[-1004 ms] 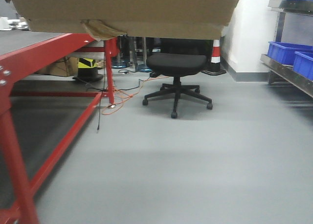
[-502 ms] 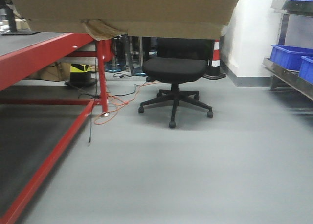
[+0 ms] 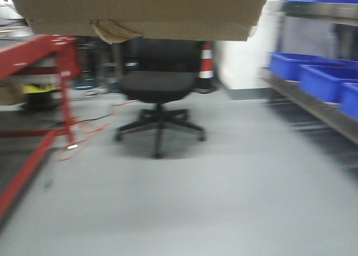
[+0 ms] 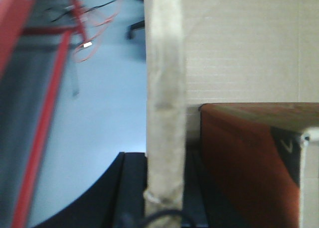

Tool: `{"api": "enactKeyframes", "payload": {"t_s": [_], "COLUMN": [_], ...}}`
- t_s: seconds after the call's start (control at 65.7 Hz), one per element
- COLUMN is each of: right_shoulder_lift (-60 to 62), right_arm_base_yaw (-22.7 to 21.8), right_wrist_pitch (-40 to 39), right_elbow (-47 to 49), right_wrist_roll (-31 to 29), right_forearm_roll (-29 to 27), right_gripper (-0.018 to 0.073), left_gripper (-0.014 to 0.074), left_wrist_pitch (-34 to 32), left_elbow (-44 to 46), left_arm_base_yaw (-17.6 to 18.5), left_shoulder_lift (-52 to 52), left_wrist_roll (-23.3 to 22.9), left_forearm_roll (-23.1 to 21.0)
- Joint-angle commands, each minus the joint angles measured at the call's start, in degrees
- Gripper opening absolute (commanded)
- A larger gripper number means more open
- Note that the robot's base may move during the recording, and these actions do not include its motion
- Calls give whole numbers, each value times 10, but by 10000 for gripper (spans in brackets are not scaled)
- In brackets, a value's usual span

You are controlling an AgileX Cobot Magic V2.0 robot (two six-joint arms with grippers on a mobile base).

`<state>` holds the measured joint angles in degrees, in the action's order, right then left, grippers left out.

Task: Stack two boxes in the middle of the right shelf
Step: 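Drive the base away from the table carrying the box, then drive up to the steel shelf with blue bins, holding the box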

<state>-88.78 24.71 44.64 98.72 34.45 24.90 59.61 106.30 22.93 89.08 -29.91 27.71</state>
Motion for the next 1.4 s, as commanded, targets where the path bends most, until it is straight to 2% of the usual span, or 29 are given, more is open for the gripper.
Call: {"api": "enactKeyframes", "payload": {"t_s": [0.0, 0.517, 1.385], "right_shoulder_lift": [8, 8, 8], "right_arm_base_yaw": [0, 0, 0], "right_wrist_pitch": [-74, -229, -241], "right_elbow": [7, 7, 7], "right_wrist_roll": [1, 1, 1], "right_forearm_roll": [6, 6, 6], "right_gripper": [-153, -153, -153], "left_gripper": [-111, -111, -111], "left_wrist_pitch": [-36, -36, -36], "left_elbow": [10, 10, 10], "left_arm_base_yaw": [1, 1, 1], "left_shoulder_lift": [-7, -7, -7], "left_wrist_roll": [-1, -1, -1], "left_forearm_roll": [-8, -3, -3]}}
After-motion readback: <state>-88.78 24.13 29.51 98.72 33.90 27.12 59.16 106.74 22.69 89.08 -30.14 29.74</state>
